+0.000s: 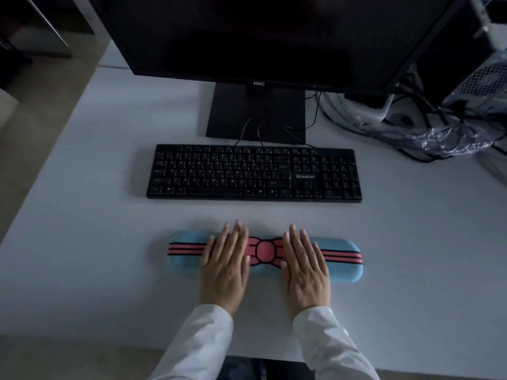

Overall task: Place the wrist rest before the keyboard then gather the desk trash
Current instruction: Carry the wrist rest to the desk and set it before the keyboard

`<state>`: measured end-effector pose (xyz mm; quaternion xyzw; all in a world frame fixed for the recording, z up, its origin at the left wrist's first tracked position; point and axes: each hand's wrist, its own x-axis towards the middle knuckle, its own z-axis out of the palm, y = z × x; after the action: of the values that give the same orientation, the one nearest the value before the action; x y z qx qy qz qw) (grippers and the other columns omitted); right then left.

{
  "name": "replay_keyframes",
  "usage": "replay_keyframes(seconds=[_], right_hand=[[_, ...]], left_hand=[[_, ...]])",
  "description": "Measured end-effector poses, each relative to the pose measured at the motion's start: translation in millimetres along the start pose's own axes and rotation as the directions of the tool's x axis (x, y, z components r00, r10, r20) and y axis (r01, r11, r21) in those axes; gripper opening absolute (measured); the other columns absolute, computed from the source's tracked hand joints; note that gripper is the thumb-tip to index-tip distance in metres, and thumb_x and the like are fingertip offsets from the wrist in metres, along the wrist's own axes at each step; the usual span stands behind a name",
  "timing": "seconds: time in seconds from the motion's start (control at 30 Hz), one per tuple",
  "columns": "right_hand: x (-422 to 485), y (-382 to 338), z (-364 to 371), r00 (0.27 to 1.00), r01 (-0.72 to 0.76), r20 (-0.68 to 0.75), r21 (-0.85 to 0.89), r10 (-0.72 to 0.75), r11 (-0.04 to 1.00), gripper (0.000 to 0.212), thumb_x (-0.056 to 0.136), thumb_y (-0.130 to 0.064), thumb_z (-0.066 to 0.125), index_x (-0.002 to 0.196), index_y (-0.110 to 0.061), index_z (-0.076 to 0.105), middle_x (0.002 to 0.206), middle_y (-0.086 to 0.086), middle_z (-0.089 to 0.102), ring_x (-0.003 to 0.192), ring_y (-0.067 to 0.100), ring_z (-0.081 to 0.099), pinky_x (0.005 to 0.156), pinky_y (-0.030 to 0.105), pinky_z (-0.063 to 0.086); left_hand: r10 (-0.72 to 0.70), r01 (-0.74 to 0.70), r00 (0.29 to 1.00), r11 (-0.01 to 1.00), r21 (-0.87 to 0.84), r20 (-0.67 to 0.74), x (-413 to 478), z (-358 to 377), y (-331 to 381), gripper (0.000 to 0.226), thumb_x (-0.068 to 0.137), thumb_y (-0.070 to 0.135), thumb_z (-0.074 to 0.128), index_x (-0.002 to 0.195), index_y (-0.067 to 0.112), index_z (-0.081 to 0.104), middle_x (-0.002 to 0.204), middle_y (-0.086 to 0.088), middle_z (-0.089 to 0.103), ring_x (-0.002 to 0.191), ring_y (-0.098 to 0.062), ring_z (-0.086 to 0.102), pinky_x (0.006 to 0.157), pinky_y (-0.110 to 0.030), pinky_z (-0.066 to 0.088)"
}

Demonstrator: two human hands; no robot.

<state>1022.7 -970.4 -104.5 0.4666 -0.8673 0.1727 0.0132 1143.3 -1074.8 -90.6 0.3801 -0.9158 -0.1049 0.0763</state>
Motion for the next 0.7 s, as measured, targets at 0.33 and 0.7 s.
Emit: replay_keyframes(seconds=[0.33,0.7], right_hand=[[-11,56,-49,0.921,-0.304,0.214,-0.128,0.326,0.944,0.064,0.093,-0.046,0.002,0.144,-0.015,0.024,0.158,0.004,0.015,0.141,0.004,-0.025,0.114,0.020,-0.020],[-50,79,-158,0.493,-0.816,0.180,0.436,0.851,0.380,0.040,0.094,-0.022,0.040,0.129,-0.005,0.051,0.139,0.014,0.052,0.130,0.028,0.046,0.106,0.031,0.030]], left_hand=[[-0.417,0.430,0.898,0.899,-0.086,0.140,-14,-44,-74,0.062,0.091,0.039,0.020,0.144,0.006,0.024,0.158,-0.011,0.011,0.148,-0.023,0.010,0.119,-0.036,0.010],[-0.414,0.454,0.889,0.750,-0.481,0.194,3,-96,-2,0.036,0.089,0.003,0.044,0.124,-0.001,0.052,0.139,-0.023,0.046,0.132,-0.037,0.041,0.109,-0.045,0.033]])
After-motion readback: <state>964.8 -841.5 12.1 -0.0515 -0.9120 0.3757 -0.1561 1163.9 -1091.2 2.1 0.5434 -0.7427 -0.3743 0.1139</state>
